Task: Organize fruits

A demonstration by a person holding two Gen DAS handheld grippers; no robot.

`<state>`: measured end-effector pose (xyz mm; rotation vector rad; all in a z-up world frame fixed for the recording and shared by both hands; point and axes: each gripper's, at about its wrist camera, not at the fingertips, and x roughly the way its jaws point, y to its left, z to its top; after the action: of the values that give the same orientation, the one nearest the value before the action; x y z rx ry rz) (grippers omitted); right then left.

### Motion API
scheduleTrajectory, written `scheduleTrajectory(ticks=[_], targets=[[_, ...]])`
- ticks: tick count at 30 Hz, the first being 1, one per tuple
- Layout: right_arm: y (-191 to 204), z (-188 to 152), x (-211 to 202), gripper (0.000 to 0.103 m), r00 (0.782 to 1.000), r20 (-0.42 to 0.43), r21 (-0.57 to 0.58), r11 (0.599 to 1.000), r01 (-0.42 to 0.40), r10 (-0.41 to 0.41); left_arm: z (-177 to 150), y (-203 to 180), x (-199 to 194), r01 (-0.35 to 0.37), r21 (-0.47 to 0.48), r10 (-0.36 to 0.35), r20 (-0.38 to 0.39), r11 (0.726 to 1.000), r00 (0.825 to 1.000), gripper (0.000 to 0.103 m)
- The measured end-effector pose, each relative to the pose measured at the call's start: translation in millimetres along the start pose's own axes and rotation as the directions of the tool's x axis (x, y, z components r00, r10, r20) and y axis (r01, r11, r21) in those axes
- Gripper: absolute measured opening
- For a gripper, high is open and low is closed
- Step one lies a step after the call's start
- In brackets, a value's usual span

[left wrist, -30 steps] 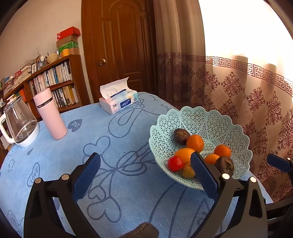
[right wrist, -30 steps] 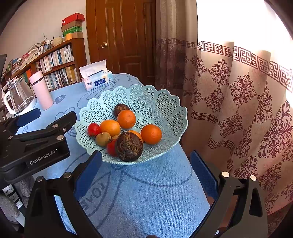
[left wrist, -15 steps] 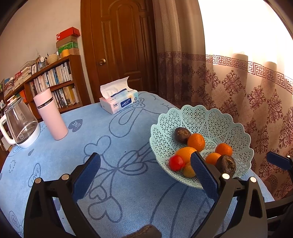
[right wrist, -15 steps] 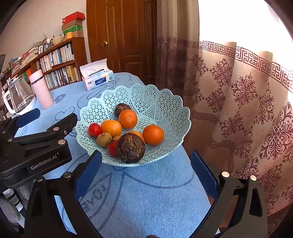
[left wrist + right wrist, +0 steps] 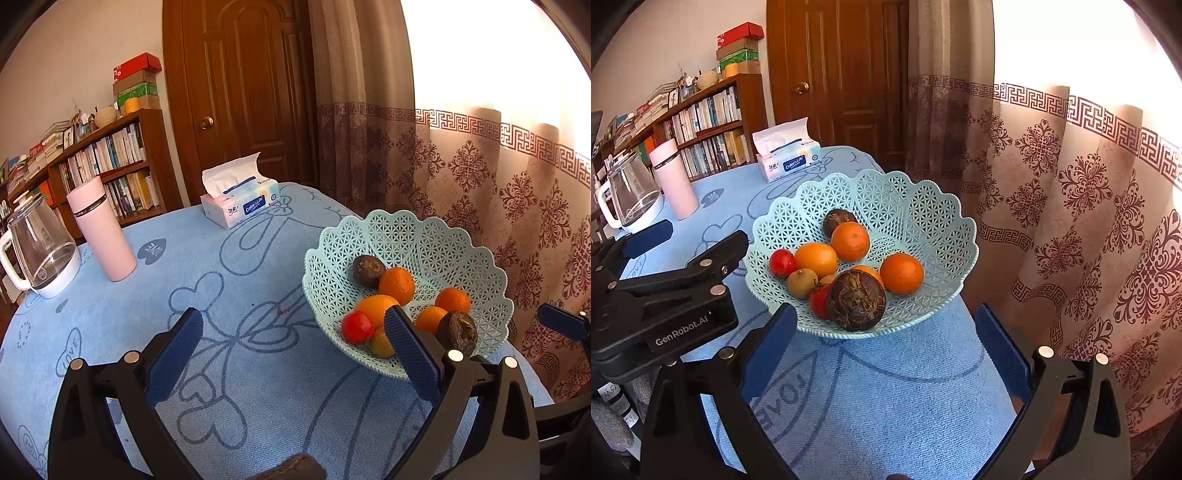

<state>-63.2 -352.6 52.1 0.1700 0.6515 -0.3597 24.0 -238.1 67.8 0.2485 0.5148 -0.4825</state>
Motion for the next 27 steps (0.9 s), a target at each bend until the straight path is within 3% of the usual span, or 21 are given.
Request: scheduleTrajectory(ticks=[27], targets=[[2.2,-0.8,2.8,0.098,1.000,-0.006,-0.003,1.000,0.004,-0.004,-2.0,0.7,1.1,0.002,0.003,-0.002,-0.001,1.000,1.000,0.098]])
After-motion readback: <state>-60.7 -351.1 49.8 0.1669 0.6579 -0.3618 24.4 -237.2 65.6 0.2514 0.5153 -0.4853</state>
